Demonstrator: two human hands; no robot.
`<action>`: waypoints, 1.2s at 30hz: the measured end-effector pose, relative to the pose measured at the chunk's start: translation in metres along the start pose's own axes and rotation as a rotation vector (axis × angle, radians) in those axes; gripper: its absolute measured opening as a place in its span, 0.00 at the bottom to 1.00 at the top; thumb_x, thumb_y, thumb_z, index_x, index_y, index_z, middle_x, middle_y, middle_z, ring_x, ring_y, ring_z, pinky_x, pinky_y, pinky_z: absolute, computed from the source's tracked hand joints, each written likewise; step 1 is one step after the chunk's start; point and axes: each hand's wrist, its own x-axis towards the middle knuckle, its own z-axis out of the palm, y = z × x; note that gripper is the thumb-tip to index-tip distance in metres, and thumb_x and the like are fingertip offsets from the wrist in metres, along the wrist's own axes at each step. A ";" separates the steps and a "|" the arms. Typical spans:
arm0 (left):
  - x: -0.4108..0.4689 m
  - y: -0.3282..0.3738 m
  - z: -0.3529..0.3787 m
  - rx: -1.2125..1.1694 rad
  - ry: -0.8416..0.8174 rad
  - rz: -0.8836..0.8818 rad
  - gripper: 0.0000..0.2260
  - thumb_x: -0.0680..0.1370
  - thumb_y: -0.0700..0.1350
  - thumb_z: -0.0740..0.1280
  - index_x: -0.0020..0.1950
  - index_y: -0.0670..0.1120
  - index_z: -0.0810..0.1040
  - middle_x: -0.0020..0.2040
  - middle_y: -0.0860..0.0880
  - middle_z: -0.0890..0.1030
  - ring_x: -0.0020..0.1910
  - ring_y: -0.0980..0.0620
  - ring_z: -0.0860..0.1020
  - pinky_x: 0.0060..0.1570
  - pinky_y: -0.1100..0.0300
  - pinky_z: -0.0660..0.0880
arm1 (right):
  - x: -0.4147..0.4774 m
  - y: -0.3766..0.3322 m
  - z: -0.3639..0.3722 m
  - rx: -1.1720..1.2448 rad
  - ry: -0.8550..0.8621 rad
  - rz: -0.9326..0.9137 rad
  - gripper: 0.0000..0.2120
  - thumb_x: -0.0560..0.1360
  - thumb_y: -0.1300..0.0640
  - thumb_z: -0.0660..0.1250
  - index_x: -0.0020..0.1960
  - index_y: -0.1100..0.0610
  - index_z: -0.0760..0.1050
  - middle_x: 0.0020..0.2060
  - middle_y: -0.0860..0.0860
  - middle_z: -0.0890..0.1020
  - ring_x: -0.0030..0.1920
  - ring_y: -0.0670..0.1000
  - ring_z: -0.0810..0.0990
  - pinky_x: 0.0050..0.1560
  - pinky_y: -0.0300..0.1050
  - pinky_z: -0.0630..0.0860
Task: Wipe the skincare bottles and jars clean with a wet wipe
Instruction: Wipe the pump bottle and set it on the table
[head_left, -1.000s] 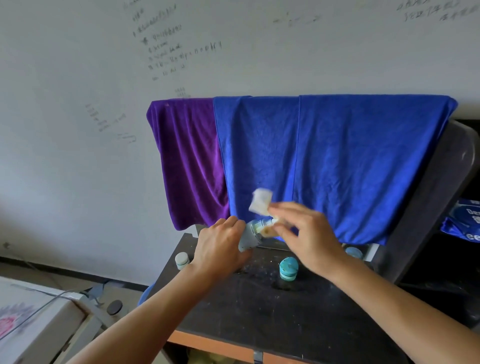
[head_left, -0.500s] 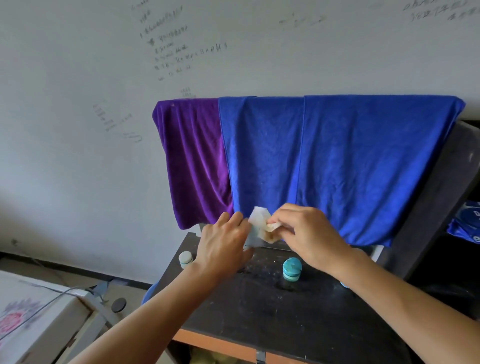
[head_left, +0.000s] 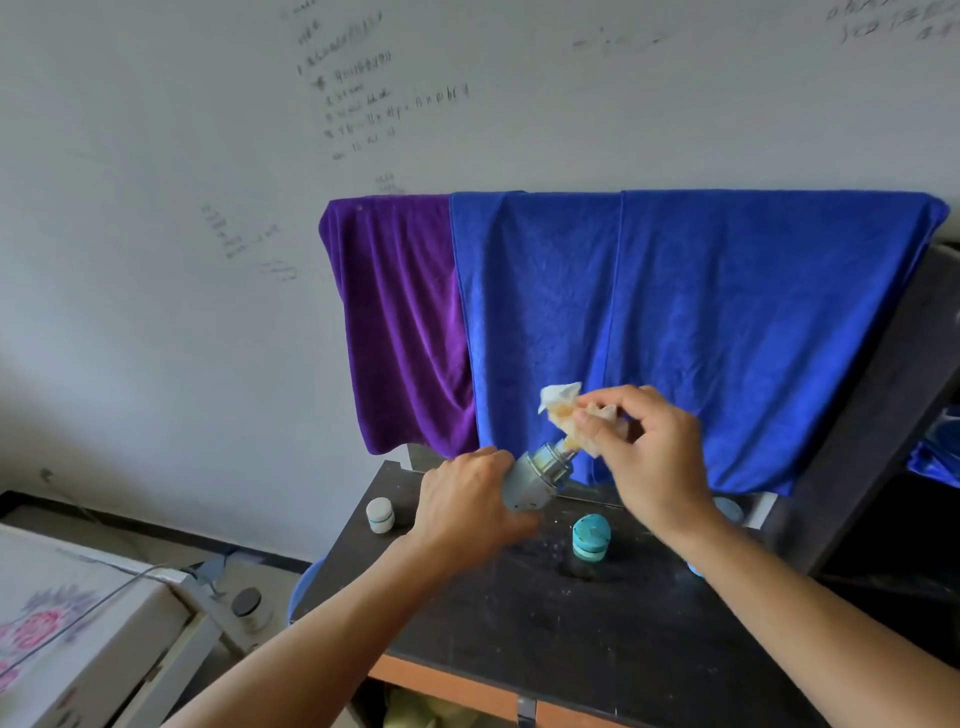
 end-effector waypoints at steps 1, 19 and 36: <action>0.001 -0.001 0.001 -0.005 -0.001 -0.002 0.19 0.65 0.62 0.69 0.44 0.49 0.75 0.42 0.52 0.77 0.41 0.48 0.76 0.39 0.53 0.71 | -0.004 -0.004 0.002 0.009 0.011 -0.030 0.03 0.71 0.57 0.72 0.45 0.53 0.81 0.35 0.41 0.77 0.35 0.41 0.75 0.37 0.27 0.67; 0.005 -0.016 -0.007 -0.481 -0.049 -0.088 0.20 0.57 0.60 0.72 0.33 0.44 0.75 0.27 0.52 0.71 0.28 0.53 0.68 0.29 0.54 0.69 | -0.030 0.012 0.019 -0.220 -0.204 -0.473 0.15 0.73 0.67 0.67 0.58 0.57 0.80 0.43 0.52 0.79 0.43 0.50 0.77 0.46 0.38 0.75; -0.003 -0.028 -0.014 -0.604 -0.171 -0.048 0.13 0.63 0.54 0.77 0.36 0.49 0.78 0.31 0.54 0.75 0.32 0.55 0.74 0.35 0.56 0.72 | -0.020 0.032 0.003 -0.008 -0.308 -0.089 0.11 0.69 0.70 0.70 0.45 0.56 0.82 0.43 0.46 0.82 0.40 0.43 0.80 0.41 0.40 0.75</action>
